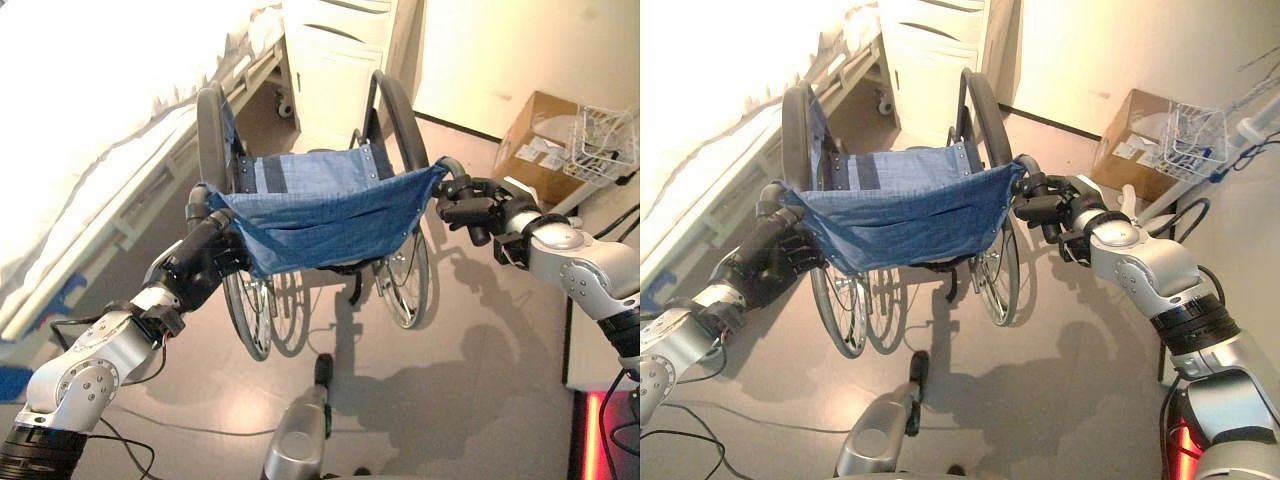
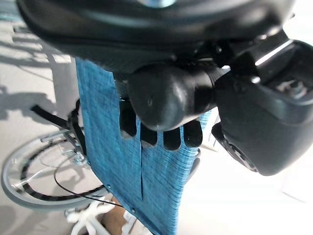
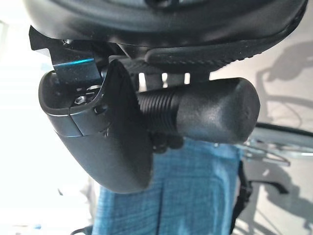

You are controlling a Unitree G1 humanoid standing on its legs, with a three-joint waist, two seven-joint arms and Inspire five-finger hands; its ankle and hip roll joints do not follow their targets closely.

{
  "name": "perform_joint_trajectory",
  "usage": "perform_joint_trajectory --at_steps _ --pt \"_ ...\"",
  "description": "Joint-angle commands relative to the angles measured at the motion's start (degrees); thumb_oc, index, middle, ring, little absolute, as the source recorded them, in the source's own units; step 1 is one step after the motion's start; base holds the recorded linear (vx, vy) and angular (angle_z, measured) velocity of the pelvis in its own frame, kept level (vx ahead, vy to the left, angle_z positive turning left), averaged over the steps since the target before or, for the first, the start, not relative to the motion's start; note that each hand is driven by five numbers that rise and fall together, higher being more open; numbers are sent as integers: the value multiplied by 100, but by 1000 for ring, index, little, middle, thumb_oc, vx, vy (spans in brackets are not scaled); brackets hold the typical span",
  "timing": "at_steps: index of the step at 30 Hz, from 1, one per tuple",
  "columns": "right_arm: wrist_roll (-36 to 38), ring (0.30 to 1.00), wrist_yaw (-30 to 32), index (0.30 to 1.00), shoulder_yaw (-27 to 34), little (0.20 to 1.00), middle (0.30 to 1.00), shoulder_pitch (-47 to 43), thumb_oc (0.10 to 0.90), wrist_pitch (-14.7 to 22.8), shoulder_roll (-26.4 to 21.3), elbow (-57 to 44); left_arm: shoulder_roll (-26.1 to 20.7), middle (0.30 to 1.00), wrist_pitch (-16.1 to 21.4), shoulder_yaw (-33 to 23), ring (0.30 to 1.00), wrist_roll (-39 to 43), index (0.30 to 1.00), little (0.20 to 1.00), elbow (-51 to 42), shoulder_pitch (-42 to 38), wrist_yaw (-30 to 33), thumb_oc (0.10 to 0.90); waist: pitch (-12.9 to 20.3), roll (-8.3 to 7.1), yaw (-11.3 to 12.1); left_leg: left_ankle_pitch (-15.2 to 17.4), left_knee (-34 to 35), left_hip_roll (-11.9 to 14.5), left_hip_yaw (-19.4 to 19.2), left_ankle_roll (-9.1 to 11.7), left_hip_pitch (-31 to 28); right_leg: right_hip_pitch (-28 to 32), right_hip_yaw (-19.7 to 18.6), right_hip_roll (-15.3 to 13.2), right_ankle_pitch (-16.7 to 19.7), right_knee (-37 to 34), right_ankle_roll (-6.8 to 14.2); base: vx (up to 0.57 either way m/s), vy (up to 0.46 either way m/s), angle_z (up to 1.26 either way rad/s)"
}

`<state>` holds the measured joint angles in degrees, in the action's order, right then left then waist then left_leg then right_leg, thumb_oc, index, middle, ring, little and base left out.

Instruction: Push the wheelchair next to the bed

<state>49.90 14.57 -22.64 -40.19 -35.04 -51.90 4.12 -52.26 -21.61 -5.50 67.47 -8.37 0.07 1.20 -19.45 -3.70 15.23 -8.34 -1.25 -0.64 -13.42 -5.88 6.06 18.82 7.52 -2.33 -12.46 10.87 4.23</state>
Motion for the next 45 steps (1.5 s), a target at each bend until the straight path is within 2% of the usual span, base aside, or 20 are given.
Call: perform_joint_trajectory --at_steps 1,2,3,6,7,9,10,12,15,18,22,28,39,40,41,42,43,45 --pt "12 300 -398 300 136 300 300 -132 400 926 77 -702 -296 300 833 -376 300 -36 300 300 -255 -1494 -595 400 1440 -49 -439 74 21 -201 230 538 267 -746 274 343 1579 1931 660 403 106 30" --pt "89 300 -348 300 130 300 300 -159 400 900 133 -653 -393 300 826 -242 300 15 300 300 -107 -1694 -673 400 1419 7 -530 167 -28 -240 381 517 46 -1173 225 230 1721 2417 717 368 65 26" --pt "58 300 -297 300 106 300 300 -171 400 860 203 -643 -475 300 824 -125 300 96 300 300 -46 -1877 -663 400 1423 84 -595 189 -38 -225 495 532 -60 -1391 196 180 1646 2232 635 409 57 42" --pt "-48 300 -229 300 113 300 300 -109 400 810 199 -733 -639 300 886 140 300 312 300 300 -76 -2166 -540 400 1386 185 -765 222 73 -257 737 561 -341 -1719 202 10 1389 1238 422 247 -29 46" --pt "-70 300 -240 300 181 300 300 -33 400 839 136 -775 -626 300 927 240 300 318 300 300 -98 -2258 -492 400 1342 223 -859 264 178 -254 949 591 -561 -1826 256 -120 1375 614 340 225 -93 61" --pt "-85 300 -308 300 295 300 300 48 400 879 12 -806 -597 300 996 331 300 362 300 300 -140 -2318 -410 400 1281 255 -970 333 304 -221 1149 616 -762 -1949 205 -226 1426 -40 306 192 -113 61" --pt "-31 300 -341 300 349 300 300 51 400 874 -114 -815 -545 300 1061 413 300 350 300 300 -125 -2347 -395 400 1230 245 -1086 412 378 -180 1237 620 -878 -2084 0 -303 1598 -402 354 204 -157 71" --pt "17 300 -451 300 469 300 300 60 400 794 -229 -798 -480 300 1037 455 300 325 300 300 -165 -2343 -318 400 1182 213 -1186 510 447 -82 1261 648 -1015 -2110 -135 -307 1681 -595 403 163 -139 101" --pt "245 300 -633 300 566 300 300 -78 400 638 -522 -734 -458 300 916 394 300 345 300 300 -225 -2244 -218 400 1261 88 -1177 486 519 6 1219 754 -1072 -1761 -28 -247 1690 -1020 371 184 -138 70" --pt "560 300 -789 300 634 300 300 -168 400 572 -887 -686 -600 300 901 64 300 545 300 300 -301 -1884 -231 400 1364 -35 -1111 470 466 72 1182 866 -1035 -1487 141 -235 1751 -1363 330 146 -101 -20" --pt "628 300 -726 300 558 300 300 -270 400 474 -852 -765 -607 300 953 -69 300 604 300 300 -301 -1745 -235 400 1415 -63 -1084 474 469 147 1148 950 -1029 -1365 227 -240 1762 -1580 296 74 -48 13" --pt "669 300 -466 300 424 300 300 -269 400 337 -728 -1058 -390 300 974 -157 300 415 300 300 -392 -1511 -227 400 1513 18 -1103 532 569 250 1077 1016 -1164 -1364 239 -282 1703 -1587 308 49 -10 0" --pt "587 300 -341 300 368 300 300 -178 400 340 -647 -1062 -350 300 924 -174 300 347 300 300 -329 -1470 -176 400 1569 75 -1187 622 611 281 933 1004 -1305 -1332 204 -316 1681 -1587 330 12 7 -2" --pt "583 491 -336 491 381 491 491 -145 527 321 -644 -1064 -358 300 907 -179 300 299 300 300 -329 -1459 -149 400 1571 80 -1193 633 617 280 921 1002 -1313 -1333 201 -320 1674 -1587 336 0 0 0" --pt "584 900 -320 900 392 900 900 -113 800 325 -655 -1058 -362 300 904 -186 300 262 300 300 -328 -1444 -115 400 1572 83 -1196 640 624 281 915 998 -1318 -1334 202 -325 1668 -1587 339 0 0 0" --pt "584 900 -306 900 399 900 900 -93 800 325 -657 -1050 -364 300 904 -190 300 233 300 300 -329 -1435 -73 400 1572 84 -1197 646 625 279 916 995 -1320 -1333 203 -327 1665 -1587 341 0 0 0" --pt "609 900 -218 900 402 900 900 -63 800 312 -643 -1033 -377 359 880 -206 359 145 359 359 -319 -1442 18 439 1569 86 -1199 661 625 276 913 987 -1328 -1329 209 -333 1661 -1587 345 0 0 0" --pt "563 900 -190 900 422 900 900 -19 800 359 -616 -969 -403 813 884 -215 813 63 813 813 -288 -1459 90 742 1567 88 -1202 672 625 272 911 980 -1336 -1324 214 -338 1661 -1587 350 -7 5 -2"
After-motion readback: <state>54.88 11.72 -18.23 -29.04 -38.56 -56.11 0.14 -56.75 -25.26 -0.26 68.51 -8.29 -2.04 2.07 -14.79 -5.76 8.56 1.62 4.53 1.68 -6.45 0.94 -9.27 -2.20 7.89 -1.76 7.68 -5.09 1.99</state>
